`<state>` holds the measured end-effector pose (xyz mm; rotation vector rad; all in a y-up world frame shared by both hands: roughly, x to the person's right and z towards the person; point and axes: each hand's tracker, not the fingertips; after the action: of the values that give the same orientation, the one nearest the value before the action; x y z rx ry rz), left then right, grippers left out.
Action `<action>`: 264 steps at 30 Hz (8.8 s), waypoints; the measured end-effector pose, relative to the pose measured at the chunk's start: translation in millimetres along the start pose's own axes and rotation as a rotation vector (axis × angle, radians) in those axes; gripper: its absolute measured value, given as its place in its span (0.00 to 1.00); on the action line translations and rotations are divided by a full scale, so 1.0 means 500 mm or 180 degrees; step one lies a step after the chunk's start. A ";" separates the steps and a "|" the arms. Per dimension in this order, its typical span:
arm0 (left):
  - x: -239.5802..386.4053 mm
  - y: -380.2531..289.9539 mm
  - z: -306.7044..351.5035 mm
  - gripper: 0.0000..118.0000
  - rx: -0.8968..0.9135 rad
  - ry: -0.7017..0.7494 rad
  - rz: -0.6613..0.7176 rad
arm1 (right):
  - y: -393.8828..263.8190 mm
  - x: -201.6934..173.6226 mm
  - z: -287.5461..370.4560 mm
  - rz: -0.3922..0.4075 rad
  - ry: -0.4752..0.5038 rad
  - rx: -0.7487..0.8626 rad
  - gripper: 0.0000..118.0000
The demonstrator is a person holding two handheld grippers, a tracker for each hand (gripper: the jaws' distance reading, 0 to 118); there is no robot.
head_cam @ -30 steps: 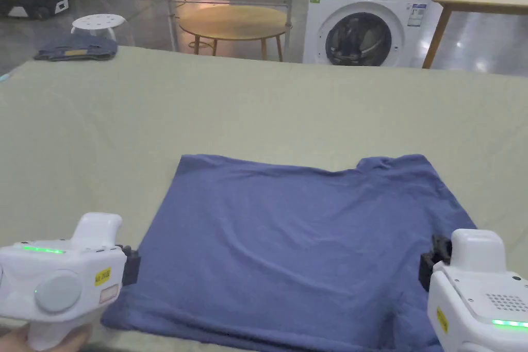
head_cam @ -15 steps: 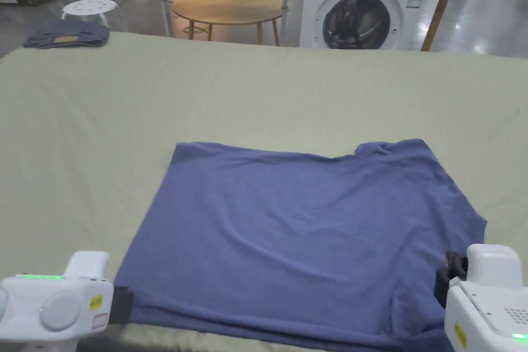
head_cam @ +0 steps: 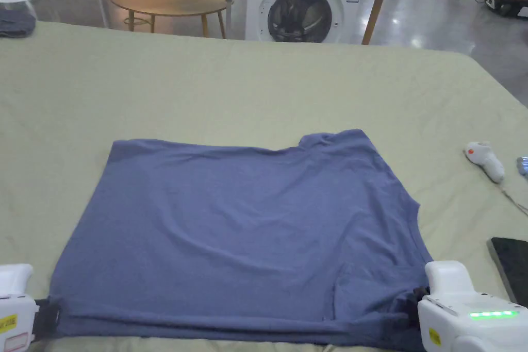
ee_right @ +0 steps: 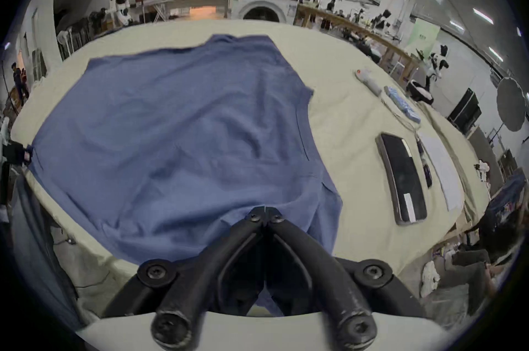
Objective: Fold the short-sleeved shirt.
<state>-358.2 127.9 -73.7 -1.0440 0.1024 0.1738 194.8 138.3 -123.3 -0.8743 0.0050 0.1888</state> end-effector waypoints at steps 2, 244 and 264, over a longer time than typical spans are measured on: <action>-0.006 0.003 -0.004 0.01 -0.0002 -0.0003 -0.0001 | -0.013 0.006 -0.001 0.0025 -0.0039 -0.0041 0.00; -0.028 0.112 -0.002 0.06 0.0334 0.0154 -0.0216 | 0.067 0.015 0.002 0.0080 -0.0306 0.0058 0.53; 0.105 0.234 0.133 0.04 0.2633 -0.0010 0.0004 | 0.254 -0.211 0.096 -0.0460 0.0025 0.2302 0.12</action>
<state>-329.0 248.0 -148.7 -0.2192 0.1544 0.1155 66.3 237.4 -180.7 -0.1525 0.0161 0.0379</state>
